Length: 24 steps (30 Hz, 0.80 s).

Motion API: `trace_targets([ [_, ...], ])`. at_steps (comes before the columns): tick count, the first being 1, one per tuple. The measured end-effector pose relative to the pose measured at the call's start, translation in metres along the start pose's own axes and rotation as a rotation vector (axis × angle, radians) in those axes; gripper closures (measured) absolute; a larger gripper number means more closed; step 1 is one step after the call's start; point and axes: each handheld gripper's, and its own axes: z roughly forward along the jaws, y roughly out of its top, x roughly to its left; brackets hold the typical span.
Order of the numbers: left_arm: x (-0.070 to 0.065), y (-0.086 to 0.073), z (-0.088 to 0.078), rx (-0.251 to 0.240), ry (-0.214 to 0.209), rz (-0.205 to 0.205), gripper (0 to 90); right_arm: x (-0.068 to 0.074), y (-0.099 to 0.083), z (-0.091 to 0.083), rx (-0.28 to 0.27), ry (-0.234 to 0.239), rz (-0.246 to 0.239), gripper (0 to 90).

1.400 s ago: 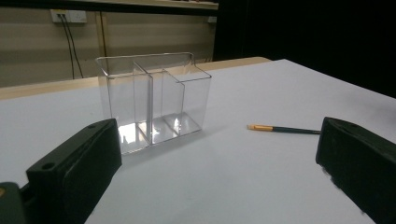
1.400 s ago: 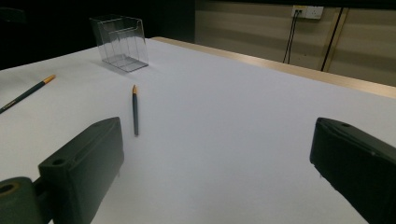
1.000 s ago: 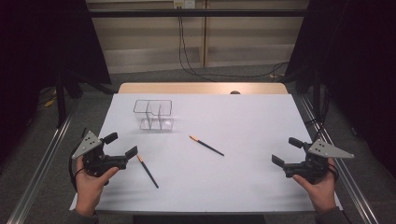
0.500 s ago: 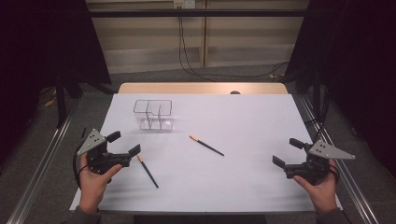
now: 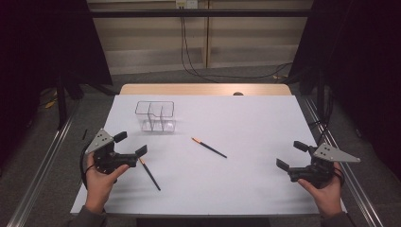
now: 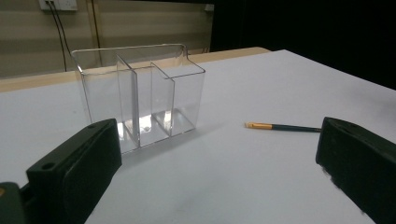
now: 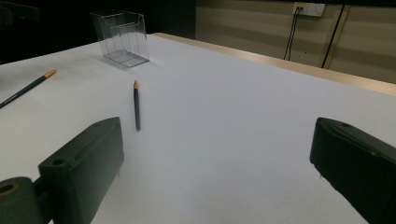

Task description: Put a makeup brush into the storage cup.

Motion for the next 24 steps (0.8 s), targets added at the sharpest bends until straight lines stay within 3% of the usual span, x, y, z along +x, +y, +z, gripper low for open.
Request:
trace_targets([
  [14,-0.005,0.003,0.014,0.013,-0.001,-0.012,0.1,0.000,0.000,0.001,0.005,0.000,0.005,2.4],
  [24,-0.008,0.004,0.024,0.084,0.036,-0.018,0.1,0.000,-0.001,0.002,0.006,0.006,-0.001,2.4],
])
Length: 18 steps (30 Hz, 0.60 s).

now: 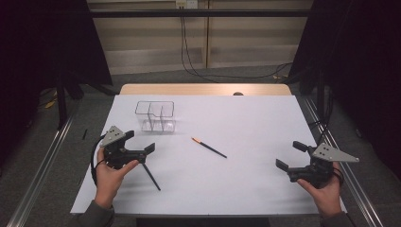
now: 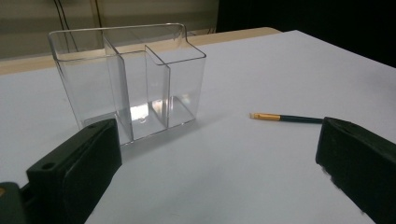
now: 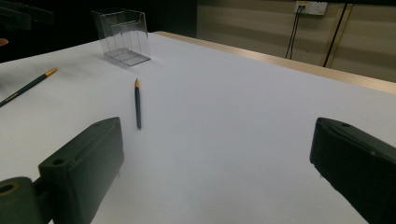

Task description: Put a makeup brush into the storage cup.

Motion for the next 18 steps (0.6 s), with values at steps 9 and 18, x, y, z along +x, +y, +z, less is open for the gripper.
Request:
trace_targets([
  [9,-0.0009,-0.0010,0.0046,0.096,0.036,-0.007,0.1,0.0005,0.0003,0.0012,-0.001,-0.002,-0.003,2.4],
  [18,0.0014,-0.0042,0.0077,0.253,0.090,-0.035,0.7,0.0002,0.0000,0.0024,0.005,0.007,0.000,2.4],
])
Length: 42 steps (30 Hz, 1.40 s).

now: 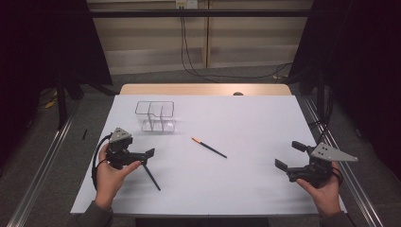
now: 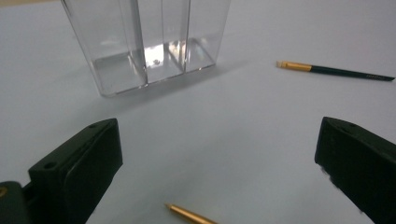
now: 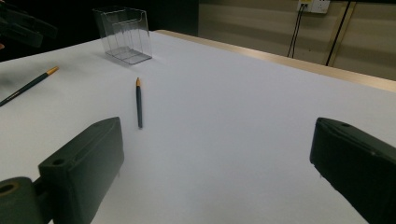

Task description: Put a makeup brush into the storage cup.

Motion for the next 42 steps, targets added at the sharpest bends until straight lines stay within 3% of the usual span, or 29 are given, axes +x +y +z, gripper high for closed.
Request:
trace_targets([
  [10,-0.001,0.004,0.006,0.144,0.052,-0.027,0.9,0.000,0.000,0.000,0.004,0.000,0.000,2.4],
  [14,-0.003,0.007,0.008,0.208,0.074,-0.017,0.9,0.000,0.000,0.000,0.004,0.002,0.000,2.4],
  [22,-0.005,0.012,0.012,0.325,0.091,-0.041,1.4,0.000,0.000,0.000,0.008,0.006,-0.002,2.4],
  [26,-0.005,0.014,0.013,0.379,0.099,-0.034,1.4,0.000,0.000,0.001,0.007,0.004,-0.006,2.4],
  [38,-0.006,0.018,0.018,0.475,0.118,-0.072,2.6,0.001,0.000,0.001,0.008,0.007,-0.003,2.4],
  [42,-0.007,0.020,0.018,0.477,0.109,-0.087,6.6,0.001,0.000,0.001,0.004,0.004,-0.002,2.4],
])
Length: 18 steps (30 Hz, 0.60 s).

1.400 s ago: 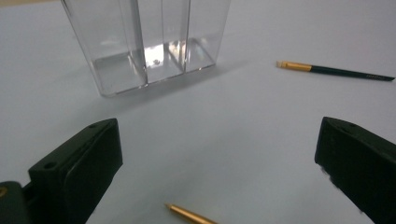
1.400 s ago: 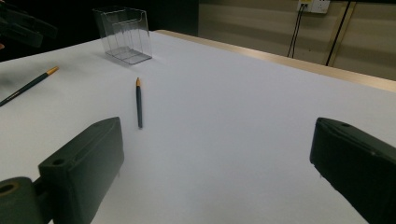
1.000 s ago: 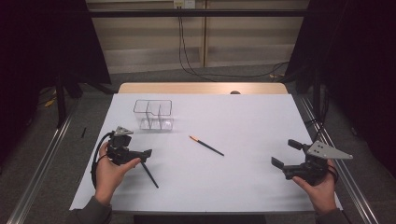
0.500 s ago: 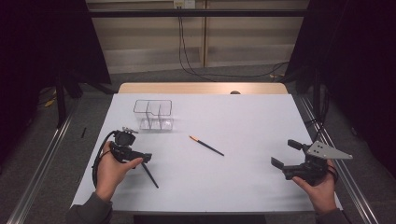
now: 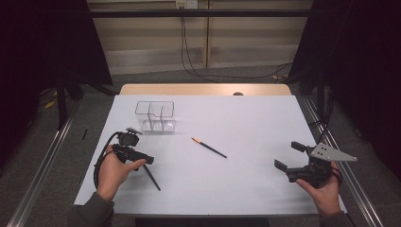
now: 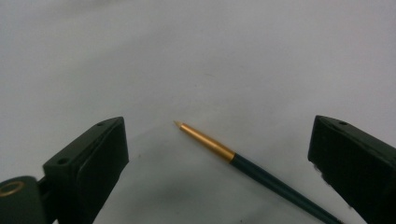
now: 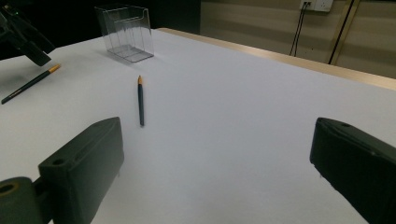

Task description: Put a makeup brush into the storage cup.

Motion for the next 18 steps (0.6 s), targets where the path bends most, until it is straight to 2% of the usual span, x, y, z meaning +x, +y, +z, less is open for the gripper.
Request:
trace_targets([
  [2,-0.0004,0.0001,-0.0002,-0.005,-0.008,-0.015,11.4,0.0000,0.0000,-0.0001,0.001,0.002,0.000,2.4],
  [4,0.0004,0.0004,-0.0008,0.000,-0.017,-0.013,15.2,0.0001,0.0000,-0.0002,0.004,-0.001,0.000,2.4],
  [10,0.0010,0.0006,-0.0018,0.016,-0.013,-0.021,26.7,-0.0003,0.0001,-0.0004,0.006,0.000,-0.001,2.4],
  [12,0.0022,0.0009,-0.0031,0.027,-0.004,-0.010,28.8,-0.0002,0.0002,-0.0004,0.005,0.001,-0.001,2.4],
  [16,0.0031,0.0000,-0.0021,0.031,0.003,-0.033,32.0,-0.0005,0.0002,-0.0006,0.007,0.010,-0.002,2.4],
  [18,0.0046,-0.0007,-0.0017,0.043,0.006,-0.030,33.5,-0.0004,0.0001,-0.0006,0.006,0.007,-0.001,2.4],
])
